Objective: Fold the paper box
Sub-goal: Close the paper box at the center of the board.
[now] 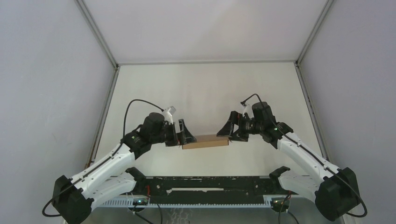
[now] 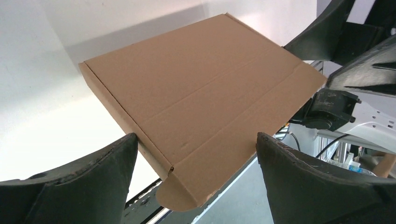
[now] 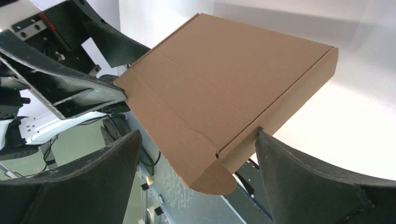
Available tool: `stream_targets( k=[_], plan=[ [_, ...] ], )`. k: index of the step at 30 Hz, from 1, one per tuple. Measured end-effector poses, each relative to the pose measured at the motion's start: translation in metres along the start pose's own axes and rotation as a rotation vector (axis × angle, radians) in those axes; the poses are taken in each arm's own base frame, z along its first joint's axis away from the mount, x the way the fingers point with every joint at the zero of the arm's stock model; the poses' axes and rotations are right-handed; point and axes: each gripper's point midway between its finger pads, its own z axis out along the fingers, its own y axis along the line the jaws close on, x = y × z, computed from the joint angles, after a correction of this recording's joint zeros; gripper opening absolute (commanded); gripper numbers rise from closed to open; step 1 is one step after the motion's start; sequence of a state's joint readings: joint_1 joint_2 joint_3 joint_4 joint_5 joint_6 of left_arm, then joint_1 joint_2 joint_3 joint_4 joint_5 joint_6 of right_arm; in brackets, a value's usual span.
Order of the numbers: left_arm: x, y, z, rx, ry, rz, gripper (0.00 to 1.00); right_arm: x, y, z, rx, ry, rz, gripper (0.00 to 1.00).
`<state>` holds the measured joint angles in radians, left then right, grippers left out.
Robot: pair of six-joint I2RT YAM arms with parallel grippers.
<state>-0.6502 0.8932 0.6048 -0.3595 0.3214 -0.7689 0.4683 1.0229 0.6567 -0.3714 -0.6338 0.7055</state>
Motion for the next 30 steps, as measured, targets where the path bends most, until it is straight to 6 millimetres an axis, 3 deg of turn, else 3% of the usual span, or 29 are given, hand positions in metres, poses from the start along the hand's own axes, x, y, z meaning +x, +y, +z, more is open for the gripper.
stream_targets(
  k=[10,30],
  plan=[
    [0.009,0.011,0.005,-0.047,0.05,-0.023,1.0,-0.013,0.011,0.003,-0.011,-0.003,-0.008,1.0],
    [0.004,0.003,0.001,-0.046,0.051,-0.046,1.0,-0.012,0.009,0.002,-0.003,-0.002,-0.005,1.0]
  ],
)
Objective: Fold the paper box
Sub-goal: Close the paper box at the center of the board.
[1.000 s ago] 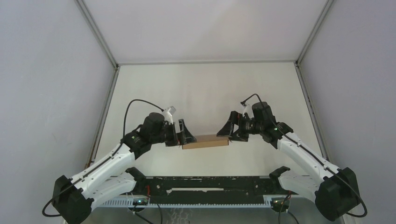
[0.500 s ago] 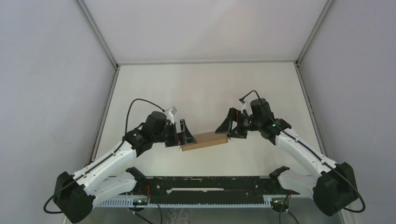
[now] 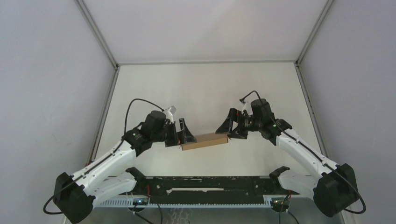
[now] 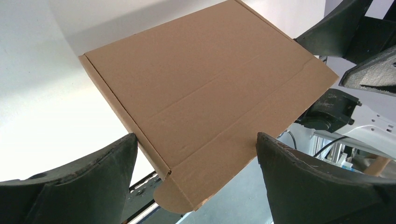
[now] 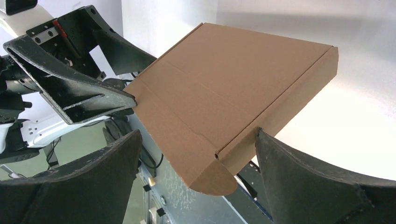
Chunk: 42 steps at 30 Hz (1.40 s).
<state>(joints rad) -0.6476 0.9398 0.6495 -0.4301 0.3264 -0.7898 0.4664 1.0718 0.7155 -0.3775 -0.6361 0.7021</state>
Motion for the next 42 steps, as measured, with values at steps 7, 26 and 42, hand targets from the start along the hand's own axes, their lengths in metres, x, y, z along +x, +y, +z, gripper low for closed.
stream_targets(
  k=[7,26,42],
  plan=[
    [-0.003,-0.001,-0.002,0.005,-0.007,-0.033,1.0,0.001,0.0,0.0,-0.001,0.001,0.003,1.0],
    [-0.013,0.005,0.0,0.005,0.004,-0.118,1.0,0.003,0.004,-0.001,-0.022,0.026,0.035,1.0],
    [-0.032,-0.002,0.003,0.014,-0.002,-0.145,1.0,-0.005,-0.006,0.001,-0.013,0.025,0.083,1.0]
  ],
)
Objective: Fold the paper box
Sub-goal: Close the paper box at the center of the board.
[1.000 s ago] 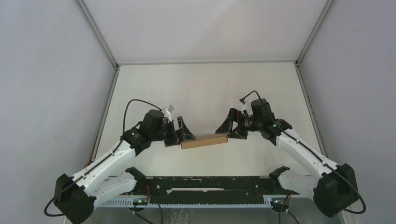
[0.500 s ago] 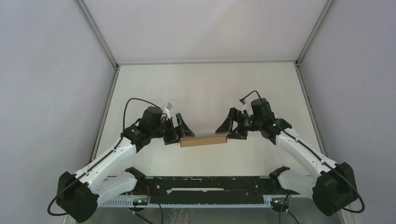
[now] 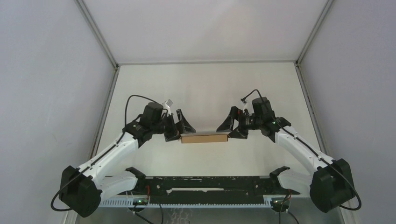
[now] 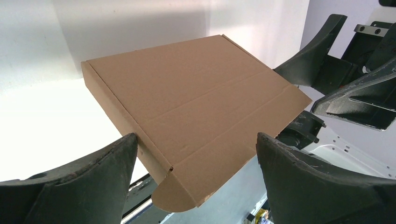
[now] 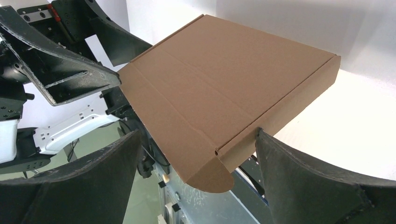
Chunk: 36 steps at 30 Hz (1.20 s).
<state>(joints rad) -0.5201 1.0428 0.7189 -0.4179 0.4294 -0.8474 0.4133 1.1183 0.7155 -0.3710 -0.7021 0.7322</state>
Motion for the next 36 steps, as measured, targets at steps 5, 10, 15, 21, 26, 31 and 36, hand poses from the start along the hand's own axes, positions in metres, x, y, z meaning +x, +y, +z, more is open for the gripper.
stream_targets(
  k=[5,10,15,21,26,31,36],
  plan=[
    [-0.004,0.003,0.004,-0.004,-0.001,-0.01,1.0,-0.002,-0.004,0.003,0.002,0.011,0.016,1.0],
    [-0.009,0.004,0.006,0.002,-0.005,-0.021,1.0,-0.008,-0.005,0.006,0.007,0.015,0.03,1.0],
    [-0.013,0.008,0.01,-0.007,-0.001,-0.037,1.0,-0.016,-0.002,0.008,-0.001,0.016,0.032,1.0],
    [-0.016,0.01,0.014,-0.009,0.014,-0.053,1.0,-0.02,-0.007,0.011,0.002,0.023,0.047,1.0],
    [-0.02,0.009,0.015,0.002,0.019,-0.063,1.0,-0.025,-0.01,0.013,0.005,0.027,0.06,1.0],
    [-0.028,0.008,0.015,0.014,0.015,-0.076,1.0,-0.031,-0.012,0.014,0.0,0.031,0.066,1.0],
    [-0.039,0.004,0.015,0.036,0.0,-0.077,1.0,-0.036,-0.014,0.016,-0.002,0.038,0.075,1.0]
  ],
)
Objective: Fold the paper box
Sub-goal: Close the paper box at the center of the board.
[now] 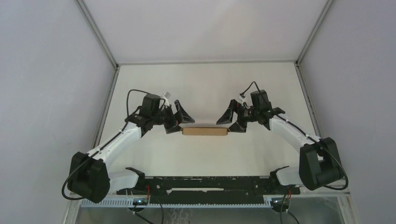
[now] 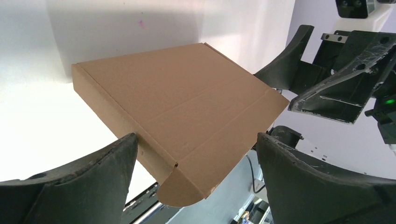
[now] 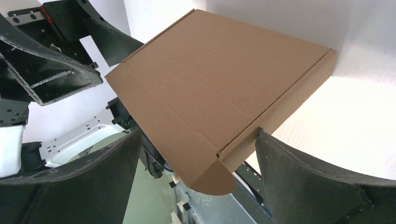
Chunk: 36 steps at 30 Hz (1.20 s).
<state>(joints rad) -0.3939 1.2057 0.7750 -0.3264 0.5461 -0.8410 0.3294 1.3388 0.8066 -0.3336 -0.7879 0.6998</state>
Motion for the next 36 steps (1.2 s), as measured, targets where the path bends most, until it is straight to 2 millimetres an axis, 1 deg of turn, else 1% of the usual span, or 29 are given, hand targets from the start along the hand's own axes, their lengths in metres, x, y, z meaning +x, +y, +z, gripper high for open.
stream_targets(
  k=[3,10,18,28,36],
  plan=[
    [-0.004,-0.001,0.001,0.007,-0.003,0.002,1.0,-0.003,-0.001,0.001,0.002,0.001,0.003,1.0],
    [-0.007,0.006,0.008,-0.009,0.006,-0.017,1.0,-0.01,0.001,0.004,-0.002,0.006,0.007,1.0],
    [-0.014,0.008,0.011,0.006,-0.001,-0.023,1.0,-0.017,0.0,0.005,-0.001,0.004,0.011,1.0],
    [-0.018,0.009,0.011,0.01,-0.006,-0.03,1.0,-0.024,0.005,0.006,-0.012,0.001,0.006,1.0],
    [-0.018,0.009,0.011,0.011,-0.008,-0.031,1.0,-0.024,0.006,0.006,-0.016,0.0,0.003,1.0]
  ],
)
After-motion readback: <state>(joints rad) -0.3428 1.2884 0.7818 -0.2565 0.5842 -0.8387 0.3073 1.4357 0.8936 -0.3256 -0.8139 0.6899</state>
